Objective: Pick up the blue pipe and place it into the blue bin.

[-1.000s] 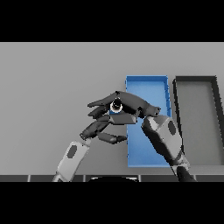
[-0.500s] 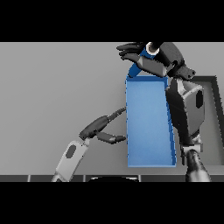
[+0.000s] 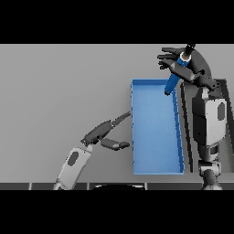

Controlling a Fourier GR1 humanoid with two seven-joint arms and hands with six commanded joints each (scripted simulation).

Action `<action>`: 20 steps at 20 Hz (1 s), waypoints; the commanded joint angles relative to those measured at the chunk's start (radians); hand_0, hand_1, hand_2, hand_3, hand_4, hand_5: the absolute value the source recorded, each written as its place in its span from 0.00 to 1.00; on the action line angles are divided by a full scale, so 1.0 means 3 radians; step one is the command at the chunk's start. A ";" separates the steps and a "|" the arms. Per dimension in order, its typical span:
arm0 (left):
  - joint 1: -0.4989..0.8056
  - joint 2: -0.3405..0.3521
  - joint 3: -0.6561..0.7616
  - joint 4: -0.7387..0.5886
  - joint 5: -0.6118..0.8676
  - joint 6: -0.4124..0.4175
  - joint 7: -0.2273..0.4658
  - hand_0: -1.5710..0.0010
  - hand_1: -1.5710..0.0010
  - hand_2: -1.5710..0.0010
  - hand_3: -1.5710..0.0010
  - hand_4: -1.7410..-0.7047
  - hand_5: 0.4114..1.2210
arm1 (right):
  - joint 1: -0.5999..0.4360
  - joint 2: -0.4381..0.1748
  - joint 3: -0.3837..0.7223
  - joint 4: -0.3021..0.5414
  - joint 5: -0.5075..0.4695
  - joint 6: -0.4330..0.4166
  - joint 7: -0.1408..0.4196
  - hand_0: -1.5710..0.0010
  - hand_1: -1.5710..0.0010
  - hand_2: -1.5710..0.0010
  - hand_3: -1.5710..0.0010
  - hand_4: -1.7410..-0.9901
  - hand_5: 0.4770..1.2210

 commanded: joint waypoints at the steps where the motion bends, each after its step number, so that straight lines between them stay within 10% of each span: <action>1: -0.0009 -0.0011 0.0007 -0.0004 0.0027 -0.0013 0.0044 1.00 1.00 1.00 1.00 0.84 0.01 | 0.0106 0.0008 0.0016 -0.0044 0.0040 -0.0013 0.0045 0.00 0.00 0.00 0.00 0.00 1.00; 11: 0.0112 -0.0018 -0.0035 -0.0059 0.0035 -0.0013 0.0043 1.00 1.00 1.00 1.00 0.82 0.01 | 0.1118 -0.0141 0.0557 -0.0371 0.0311 -0.0796 0.0386 0.00 0.00 0.00 0.03 0.00 1.00; 16: 0.0130 -0.0010 -0.0064 -0.0124 0.0022 -0.0011 0.0059 1.00 1.00 1.00 1.00 0.83 0.01 | 0.1223 -0.0552 0.1234 -0.0129 0.0192 -0.1346 0.0385 0.00 0.01 0.00 0.46 0.00 1.00; 20: 0.0093 -0.0019 -0.0050 -0.0115 0.0025 -0.0005 0.0079 1.00 1.00 1.00 1.00 0.83 0.02 | 0.0984 -0.1002 0.1956 0.0195 -0.0332 -0.1632 0.0386 0.52 0.56 0.56 0.74 0.44 1.00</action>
